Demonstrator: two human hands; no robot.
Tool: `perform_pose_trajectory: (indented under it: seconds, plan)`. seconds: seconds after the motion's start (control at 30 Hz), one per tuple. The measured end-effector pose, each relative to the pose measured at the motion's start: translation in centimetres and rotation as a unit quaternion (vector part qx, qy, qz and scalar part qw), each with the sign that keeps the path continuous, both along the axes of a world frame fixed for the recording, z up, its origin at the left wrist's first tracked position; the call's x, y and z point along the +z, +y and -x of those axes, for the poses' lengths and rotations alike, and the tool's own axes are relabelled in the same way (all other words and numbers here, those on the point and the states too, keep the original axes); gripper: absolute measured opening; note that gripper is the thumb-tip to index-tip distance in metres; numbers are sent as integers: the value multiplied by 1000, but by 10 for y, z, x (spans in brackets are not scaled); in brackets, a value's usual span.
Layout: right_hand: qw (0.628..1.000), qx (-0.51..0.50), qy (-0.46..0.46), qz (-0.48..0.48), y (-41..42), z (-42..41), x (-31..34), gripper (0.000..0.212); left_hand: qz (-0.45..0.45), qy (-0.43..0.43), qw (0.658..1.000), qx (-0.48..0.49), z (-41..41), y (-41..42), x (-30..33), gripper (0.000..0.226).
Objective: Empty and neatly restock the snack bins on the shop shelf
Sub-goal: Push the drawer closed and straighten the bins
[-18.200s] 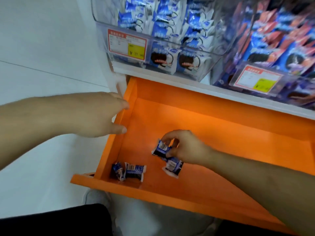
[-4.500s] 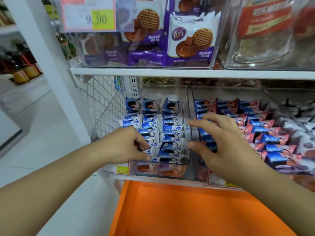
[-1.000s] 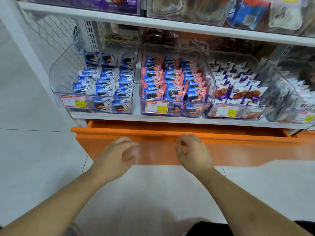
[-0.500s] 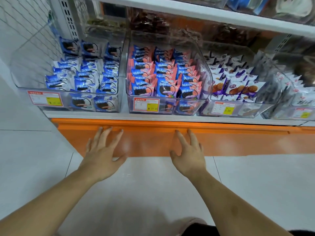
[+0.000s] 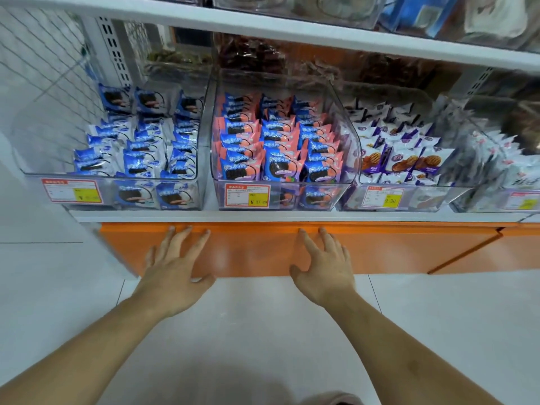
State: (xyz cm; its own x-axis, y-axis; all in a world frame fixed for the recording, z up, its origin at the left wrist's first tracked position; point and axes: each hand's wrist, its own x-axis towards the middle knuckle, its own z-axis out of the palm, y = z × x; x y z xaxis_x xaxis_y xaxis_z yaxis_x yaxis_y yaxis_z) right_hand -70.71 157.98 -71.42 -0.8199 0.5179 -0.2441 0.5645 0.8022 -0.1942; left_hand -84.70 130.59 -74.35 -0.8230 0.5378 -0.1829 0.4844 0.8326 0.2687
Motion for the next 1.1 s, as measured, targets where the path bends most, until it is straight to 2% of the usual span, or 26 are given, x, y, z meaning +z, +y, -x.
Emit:
perform_pose_trajectory:
  seconds: [0.1,0.2,0.33,0.4,0.47,0.6,0.83,0.97,1.1]
  plan:
    - [998,21,-35,37,-2,3,30,88,-19,-33,999,-19,-6,1,27,86]
    - [993,93,-29,64,-9,10,80,66,-62,-38,993,-90,-13,9,74,73]
    - [975,171,121,75,-12,16,152,27,-160,74,974,-144,-13,26,151,43]
    - [960,182,206,48,-7,21,178,23,-235,136,950,-153,-8,35,179,31]
    - [949,174,260,28,-2,30,194,23,-262,186,935,-151,1,43,192,21]
    - [951,174,257,-6,3,57,194,32,-221,220,942,-126,25,55,189,31]
    - [956,177,227,-62,7,93,172,39,-122,270,944,-148,54,69,177,42]
    - [953,182,230,-75,12,99,162,26,-122,262,944,-161,65,76,175,32]
    - [940,229,247,-62,16,98,152,17,-140,245,943,-178,81,78,179,24]
